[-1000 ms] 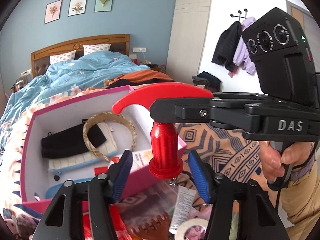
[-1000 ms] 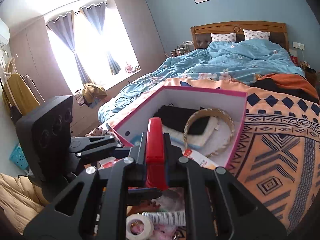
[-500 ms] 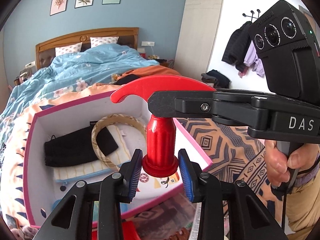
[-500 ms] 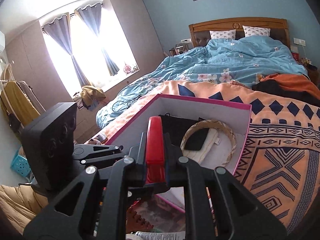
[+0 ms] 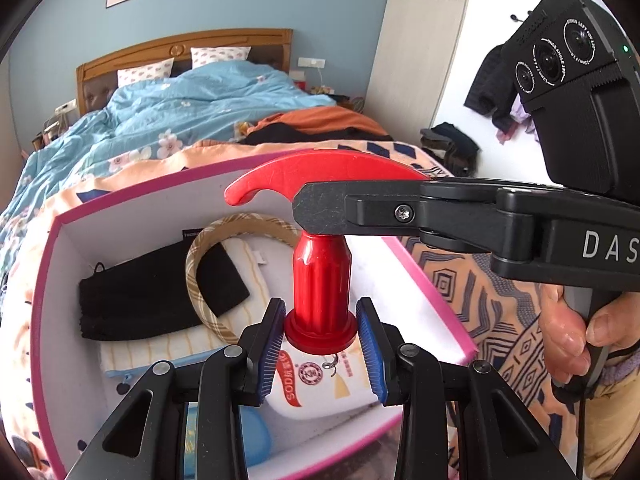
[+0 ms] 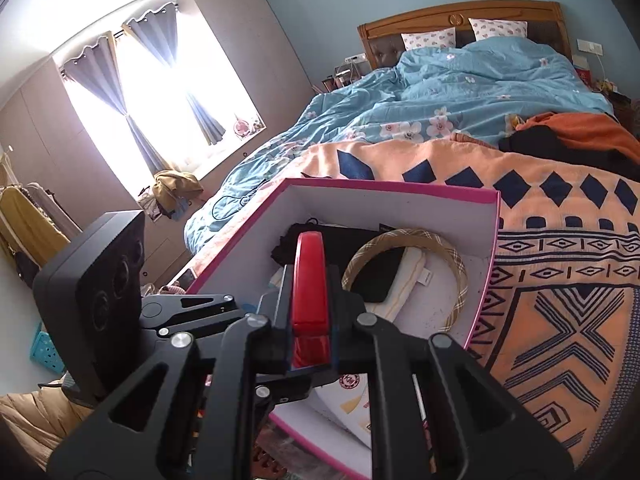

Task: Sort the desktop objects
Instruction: 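Lift the spray bottle with the right gripper and carry it over the pink box, then lower the spray bottle into the pink box and open the right gripper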

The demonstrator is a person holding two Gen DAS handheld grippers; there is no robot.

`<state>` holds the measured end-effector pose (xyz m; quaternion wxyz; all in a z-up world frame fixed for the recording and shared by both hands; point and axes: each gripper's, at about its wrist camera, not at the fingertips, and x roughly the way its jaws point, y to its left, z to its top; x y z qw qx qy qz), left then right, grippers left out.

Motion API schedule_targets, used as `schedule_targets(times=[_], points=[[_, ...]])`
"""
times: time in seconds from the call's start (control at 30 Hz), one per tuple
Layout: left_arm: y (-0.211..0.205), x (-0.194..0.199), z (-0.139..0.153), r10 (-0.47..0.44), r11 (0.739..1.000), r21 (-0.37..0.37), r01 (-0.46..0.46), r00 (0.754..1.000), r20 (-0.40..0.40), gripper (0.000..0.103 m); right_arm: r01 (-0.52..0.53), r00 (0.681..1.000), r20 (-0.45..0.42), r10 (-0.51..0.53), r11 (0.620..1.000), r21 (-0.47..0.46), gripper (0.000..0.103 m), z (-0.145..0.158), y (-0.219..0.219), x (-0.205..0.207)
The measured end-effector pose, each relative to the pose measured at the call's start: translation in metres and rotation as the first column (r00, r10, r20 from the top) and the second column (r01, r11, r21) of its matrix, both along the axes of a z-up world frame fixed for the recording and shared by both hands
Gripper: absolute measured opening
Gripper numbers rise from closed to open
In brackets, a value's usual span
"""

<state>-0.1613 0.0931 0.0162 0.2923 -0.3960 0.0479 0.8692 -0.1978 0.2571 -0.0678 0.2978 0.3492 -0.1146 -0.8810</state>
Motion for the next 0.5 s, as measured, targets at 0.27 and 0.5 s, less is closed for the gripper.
schedule_targets(times=[0.27,0.5], points=[[0.005,-0.013,-0.011,0.018,1.000,-0.027,-0.017,0.999,0.041,0.037,0.013,0.999,0.039,-0.014,1.000,0.018,0.015,-0.011,0.001,-0.016],[0.011,-0.025,-0.018,0.030,0.998,-0.059,-0.025,0.996,0.083,0.037,0.030,0.997,0.075,-0.033,0.999,0.044,0.015,-0.019,0.001,-0.030]])
